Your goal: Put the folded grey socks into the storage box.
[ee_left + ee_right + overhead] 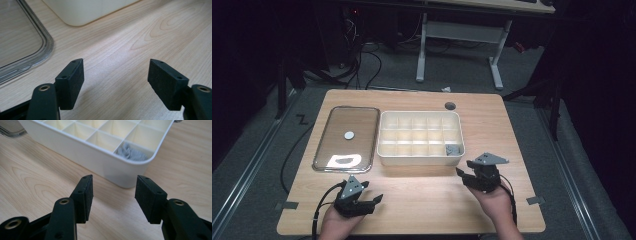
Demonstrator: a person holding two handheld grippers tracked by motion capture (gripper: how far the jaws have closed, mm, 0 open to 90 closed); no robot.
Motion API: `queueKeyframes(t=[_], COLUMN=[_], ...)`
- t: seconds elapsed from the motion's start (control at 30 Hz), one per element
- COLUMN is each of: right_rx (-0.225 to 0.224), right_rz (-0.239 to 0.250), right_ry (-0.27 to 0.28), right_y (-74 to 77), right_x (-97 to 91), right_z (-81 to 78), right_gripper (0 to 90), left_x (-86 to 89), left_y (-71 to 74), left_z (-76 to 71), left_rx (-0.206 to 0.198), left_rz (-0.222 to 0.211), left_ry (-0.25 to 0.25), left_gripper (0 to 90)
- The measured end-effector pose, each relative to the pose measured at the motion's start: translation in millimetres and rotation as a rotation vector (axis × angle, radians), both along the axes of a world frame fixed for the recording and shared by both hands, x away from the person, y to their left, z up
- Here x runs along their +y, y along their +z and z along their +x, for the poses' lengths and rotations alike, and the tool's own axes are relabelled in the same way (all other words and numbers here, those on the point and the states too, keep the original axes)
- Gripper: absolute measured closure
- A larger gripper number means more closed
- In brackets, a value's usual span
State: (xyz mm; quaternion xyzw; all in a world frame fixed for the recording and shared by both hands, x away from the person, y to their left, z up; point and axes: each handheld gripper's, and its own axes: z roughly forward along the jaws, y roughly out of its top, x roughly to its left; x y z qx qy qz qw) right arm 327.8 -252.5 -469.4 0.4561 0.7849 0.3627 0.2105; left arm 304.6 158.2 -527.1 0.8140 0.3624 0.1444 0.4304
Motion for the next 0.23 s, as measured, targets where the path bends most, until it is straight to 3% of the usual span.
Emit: queueKeyframes(t=[0.13,0.23], right_rx=[-0.034,-0.117], right_rz=[-0.001,0.060], right_ry=[-0.027,-0.078], right_y=[-28.5,-46.3], right_x=[4.6,7.0], right_z=[-15.9,-43.6], right_gripper=[44.7,44.3], left_x=[5.3,9.7], left_y=[1.5,2.2], left_z=[0.1,1.0], left_rx=[-0.014,-0.023], left_rz=[-0.015,-0.012], left_ry=[0.027,0.043], left_gripper=[29.9,29.8])
